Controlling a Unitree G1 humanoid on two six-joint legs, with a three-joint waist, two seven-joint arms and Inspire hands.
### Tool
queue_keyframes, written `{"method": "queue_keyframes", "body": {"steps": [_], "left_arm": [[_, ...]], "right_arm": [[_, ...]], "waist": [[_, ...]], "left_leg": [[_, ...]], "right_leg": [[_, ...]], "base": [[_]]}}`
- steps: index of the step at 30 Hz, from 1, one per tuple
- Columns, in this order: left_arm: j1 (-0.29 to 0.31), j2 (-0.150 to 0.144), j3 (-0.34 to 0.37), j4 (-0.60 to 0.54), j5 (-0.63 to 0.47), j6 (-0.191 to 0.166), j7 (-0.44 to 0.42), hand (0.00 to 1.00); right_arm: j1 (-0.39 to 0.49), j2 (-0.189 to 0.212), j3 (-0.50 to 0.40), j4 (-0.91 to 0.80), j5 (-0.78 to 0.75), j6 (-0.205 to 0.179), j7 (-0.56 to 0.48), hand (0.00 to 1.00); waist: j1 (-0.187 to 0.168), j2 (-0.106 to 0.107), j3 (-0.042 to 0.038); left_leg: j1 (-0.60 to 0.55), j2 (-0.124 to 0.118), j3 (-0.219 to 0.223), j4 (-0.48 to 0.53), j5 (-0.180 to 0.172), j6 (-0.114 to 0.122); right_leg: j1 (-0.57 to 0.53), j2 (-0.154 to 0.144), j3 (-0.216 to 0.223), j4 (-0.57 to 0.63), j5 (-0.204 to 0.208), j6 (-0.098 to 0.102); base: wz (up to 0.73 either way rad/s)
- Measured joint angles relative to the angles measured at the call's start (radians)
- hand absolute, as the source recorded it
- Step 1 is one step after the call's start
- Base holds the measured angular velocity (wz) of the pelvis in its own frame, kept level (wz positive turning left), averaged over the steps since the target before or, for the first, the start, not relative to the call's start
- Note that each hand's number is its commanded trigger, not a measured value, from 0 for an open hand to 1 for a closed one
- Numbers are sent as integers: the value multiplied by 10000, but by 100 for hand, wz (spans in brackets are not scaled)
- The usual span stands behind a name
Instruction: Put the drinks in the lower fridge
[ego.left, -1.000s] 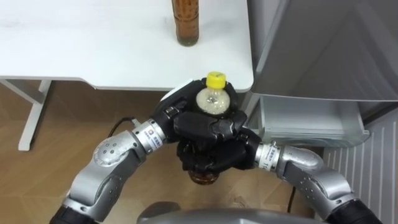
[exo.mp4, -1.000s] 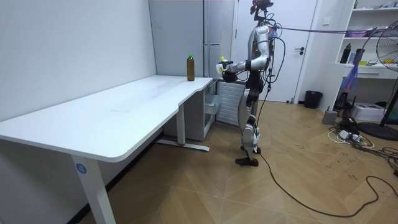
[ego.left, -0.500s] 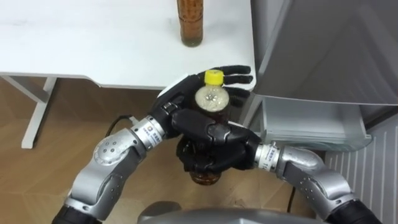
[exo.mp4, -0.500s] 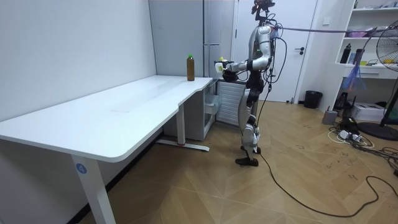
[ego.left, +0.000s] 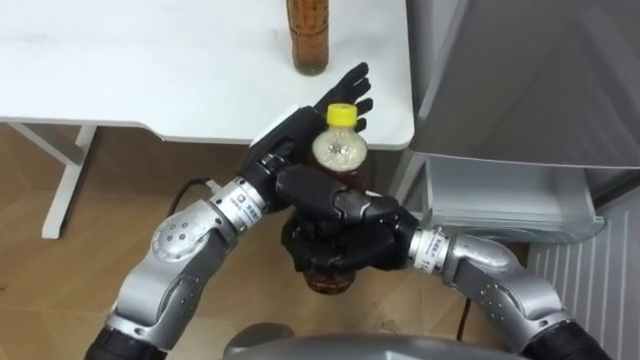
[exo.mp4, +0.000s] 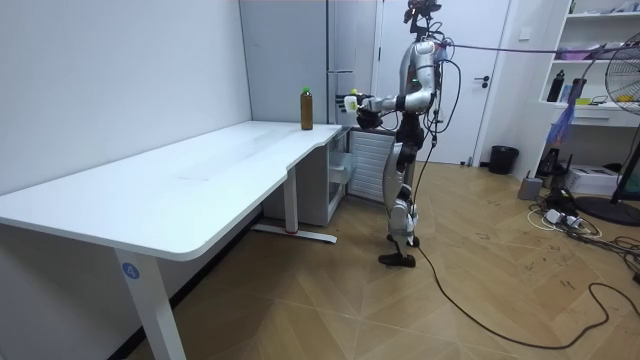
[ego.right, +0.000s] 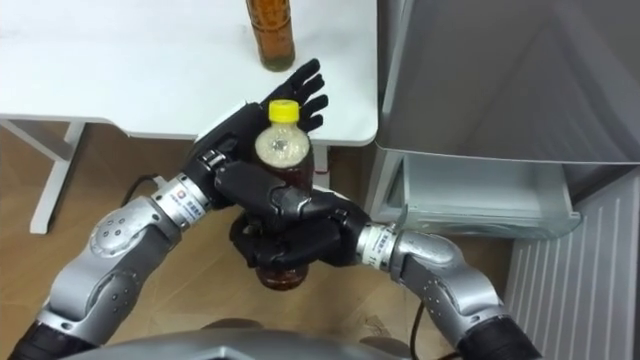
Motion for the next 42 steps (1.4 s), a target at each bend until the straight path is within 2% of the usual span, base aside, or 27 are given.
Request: {"method": "queue_keyframes", "body": {"steps": [4,7,9,11,15,17,21,24,27,29,33,38,42], "left_arm": [[-1,-149,210,-498,16,-25,61,0],[-61,-354,520,-911,2,-326,102,0],[-254,-477,735,-1301,-17,-732,115,0],[-403,-541,874,-1467,-65,-981,241,0],[-449,-580,1294,-2048,-64,-1099,510,0],[-459,-698,1508,-2107,-1,-1304,690,0],[-465,-790,1977,-2187,106,-1325,938,0],[-510,-845,2776,-2861,103,-1560,1403,0],[-572,-846,3197,-3337,94,-2013,1746,0],[-589,-848,3332,-3533,91,-2139,2040,0],[-633,-851,4037,-3577,730,-2314,2767,0],[-606,-853,4946,-3575,1557,-2835,3821,0],[-589,-854,5721,-3301,1682,-3104,4478,0]], "right_arm": [[5,175,-38,-102,243,-282,44,100],[140,248,-17,-101,140,-294,51,100],[326,239,13,-101,-188,-274,61,100],[367,225,16,-101,-258,-271,142,100],[497,100,-83,-102,-277,-271,339,100],[511,-136,-131,-101,-339,-264,469,100],[675,-186,-533,-101,-614,-266,760,100],[907,-120,-833,-101,-939,-267,879,100],[1130,-124,-932,-106,-1030,-268,924,100],[1195,-175,-915,-106,-1030,-268,924,100],[1335,-58,-1223,-105,-1415,-280,987,100],[1863,-63,-1674,-171,-1760,-280,1040,100],[1972,7,-1916,-191,-1852,-280,1056,100]], "waist": [[-17,-4,2],[-9,-23,14],[110,-57,36],[117,-60,40],[112,-51,43],[149,-12,57],[331,20,64],[382,23,61],[556,27,59],[703,26,59],[948,64,56],[1396,159,43],[1494,305,54]], "left_leg": [[14,-2,-16,3,0,0],[46,-2,17,-4,0,0],[84,-2,18,-12,0,0],[83,-2,10,-18,0,0],[64,-1,2,-67,-1,-1],[69,-1,-12,-68,-1,-1],[183,6,-16,-69,3,-8],[213,-1,-43,-63,11,-15],[250,-8,-36,-66,12,-13],[267,-7,-37,-48,11,-13],[367,1,-37,-90,8,-17],[419,-36,-100,-159,14,-14],[406,-36,-192,-101,18,-18]], "right_leg": [[31,2,-51,-4,0,0],[68,-11,-117,-4,0,0],[96,-15,-123,-4,-1,1],[88,-14,-104,-6,-1,1],[92,-11,-143,-10,-1,1],[131,-12,-158,-11,-1,1],[176,-11,-175,-9,-1,1],[193,-15,-190,-6,-1,1],[227,-19,-190,-8,-1,1],[259,-18,-192,-11,-1,1],[380,0,-200,-45,0,1],[555,-2,-286,-191,25,-4],[608,-5,-429,-189,25,-4]], "base": [[1],[0],[0],[-2],[0],[0],[1],[0],[-3],[0],[1],[3],[9]]}}
